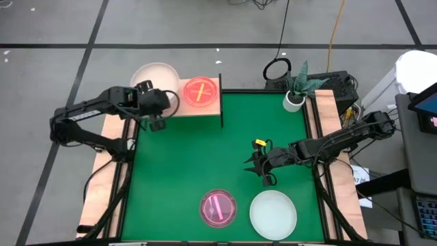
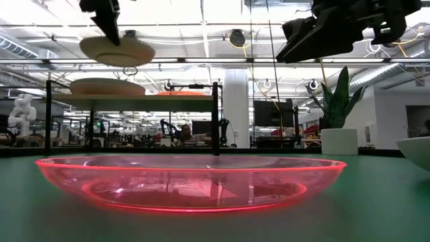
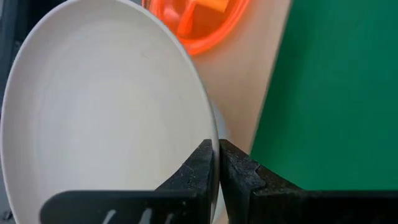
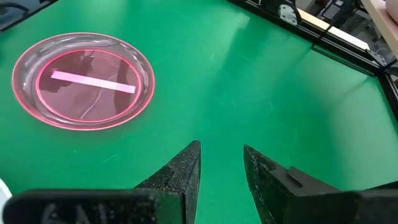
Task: Place and stack plates onto a shelf
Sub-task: Stack the brown plate on top of the gray plate on the shelf
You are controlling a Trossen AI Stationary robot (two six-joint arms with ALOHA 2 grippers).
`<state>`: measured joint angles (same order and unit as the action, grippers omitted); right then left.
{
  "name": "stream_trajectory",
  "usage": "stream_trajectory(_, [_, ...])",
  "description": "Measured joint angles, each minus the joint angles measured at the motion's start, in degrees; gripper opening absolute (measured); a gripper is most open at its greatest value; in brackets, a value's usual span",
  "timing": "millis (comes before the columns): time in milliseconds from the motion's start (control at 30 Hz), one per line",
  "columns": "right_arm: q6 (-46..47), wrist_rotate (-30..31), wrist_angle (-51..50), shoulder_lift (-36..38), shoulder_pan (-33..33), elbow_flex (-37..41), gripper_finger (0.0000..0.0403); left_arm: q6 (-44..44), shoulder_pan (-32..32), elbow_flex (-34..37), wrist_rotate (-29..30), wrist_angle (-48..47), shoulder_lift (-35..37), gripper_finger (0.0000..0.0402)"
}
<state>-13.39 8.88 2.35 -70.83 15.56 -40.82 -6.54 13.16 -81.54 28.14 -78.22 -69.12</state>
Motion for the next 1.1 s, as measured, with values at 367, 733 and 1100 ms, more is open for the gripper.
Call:
stream_trajectory(367, [0.7, 0.2, 0.0, 0.0, 0.3, 0.0, 0.0105, -3.7, 7.4, 7.9, -4.3, 3.9, 1.1, 0.0026])
stream_trajectory(733, [0.5, 0.3, 0.0, 0.0, 0.3, 0.0, 0.0105, -2.4, 10.4, 10.7, -7.0, 6.3, 1.0, 0.0026])
stream_trajectory(1100, [0.7, 0.3, 0.0, 0.0, 0.3, 0.0, 0.0105, -1.3, 10.5, 10.8, -7.6, 8.3, 1.0, 0.0026])
